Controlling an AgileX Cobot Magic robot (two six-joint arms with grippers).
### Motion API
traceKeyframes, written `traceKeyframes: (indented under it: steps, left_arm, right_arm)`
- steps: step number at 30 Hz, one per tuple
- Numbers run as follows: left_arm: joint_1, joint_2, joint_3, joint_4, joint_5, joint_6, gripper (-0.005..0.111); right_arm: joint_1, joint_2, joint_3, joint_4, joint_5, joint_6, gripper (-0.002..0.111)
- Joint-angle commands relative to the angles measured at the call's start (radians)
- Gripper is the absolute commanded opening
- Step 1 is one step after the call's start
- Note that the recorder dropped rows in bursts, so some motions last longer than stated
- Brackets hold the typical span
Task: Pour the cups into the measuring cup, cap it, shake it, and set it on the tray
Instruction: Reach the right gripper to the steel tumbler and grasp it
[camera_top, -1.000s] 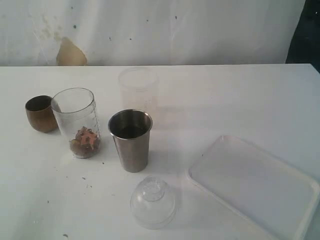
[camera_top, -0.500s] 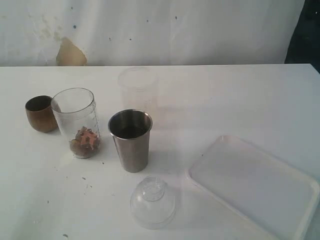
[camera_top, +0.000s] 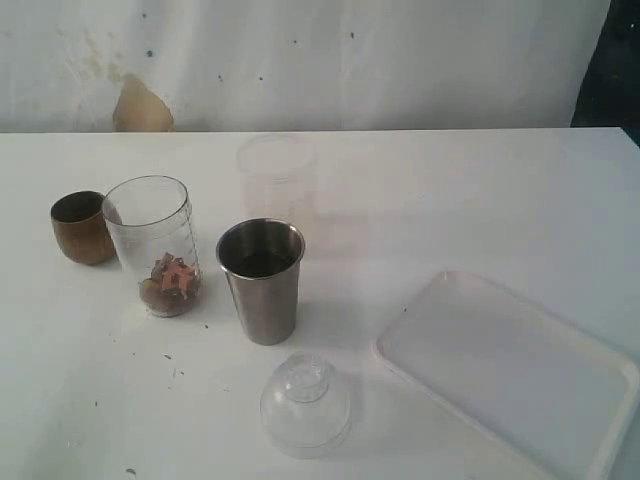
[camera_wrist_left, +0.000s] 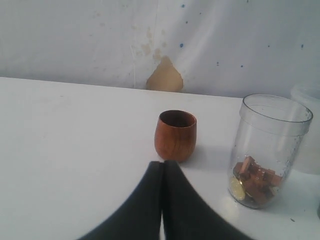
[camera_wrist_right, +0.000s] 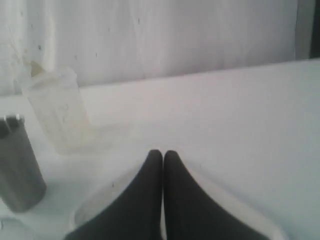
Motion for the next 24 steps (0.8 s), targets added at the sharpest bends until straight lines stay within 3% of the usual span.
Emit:
traceKeyframes:
  steps: [1, 2, 3, 4, 6, 8, 12, 17, 21, 24]
  left_arm:
    - [-0.006, -0.005, 0.005, 0.002, -0.006, 0.002, 0.0]
    - [-0.006, -0.005, 0.005, 0.002, -0.006, 0.002, 0.0]
    - [-0.006, -0.005, 0.005, 0.004, -0.006, 0.002, 0.0]
    - [-0.006, -0.005, 0.005, 0.004, -0.006, 0.002, 0.0]
    - [-0.006, -0.005, 0.005, 0.004, -0.006, 0.002, 0.0]
    - [-0.006, -0.005, 0.005, 0.004, -0.006, 0.002, 0.0]
    - [-0.006, -0.005, 0.005, 0.004, -0.006, 0.002, 0.0]
    - [-0.006, -0.005, 0.005, 0.004, -0.006, 0.002, 0.0]
    - [-0.006, -0.005, 0.005, 0.004, -0.006, 0.002, 0.0]
    - [-0.006, -0.005, 0.005, 0.004, -0.006, 0.002, 0.0]
  right_arm:
    - [0.003, -0.006, 0.001, 0.004, -0.389, 0.067, 0.0]
    - [0.003, -0.006, 0.001, 0.004, -0.483, 0.14, 0.0]
    - [0.003, -0.006, 0.001, 0.002, -0.699, 0.348, 0.0]
    - [0.003, -0.006, 0.001, -0.003, -0.754, 0.427, 0.0]
    - [0.003, -0.006, -0.052, -0.114, -0.763, 0.49, 0.0]
    - [0.003, 0.095, -0.136, -0.353, -0.716, 0.443, 0.0]
    - [0.003, 0.539, -0.271, -0.52, -0.849, 0.439, 0.0]
    - [0.003, 1.091, -0.316, -0.8, -1.045, 0.468, 0.001]
    - [0.003, 1.417, -0.32, -0.932, -1.228, 0.432, 0.014]
    - [0.003, 1.585, -0.337, -1.006, -1.317, 0.345, 0.035]
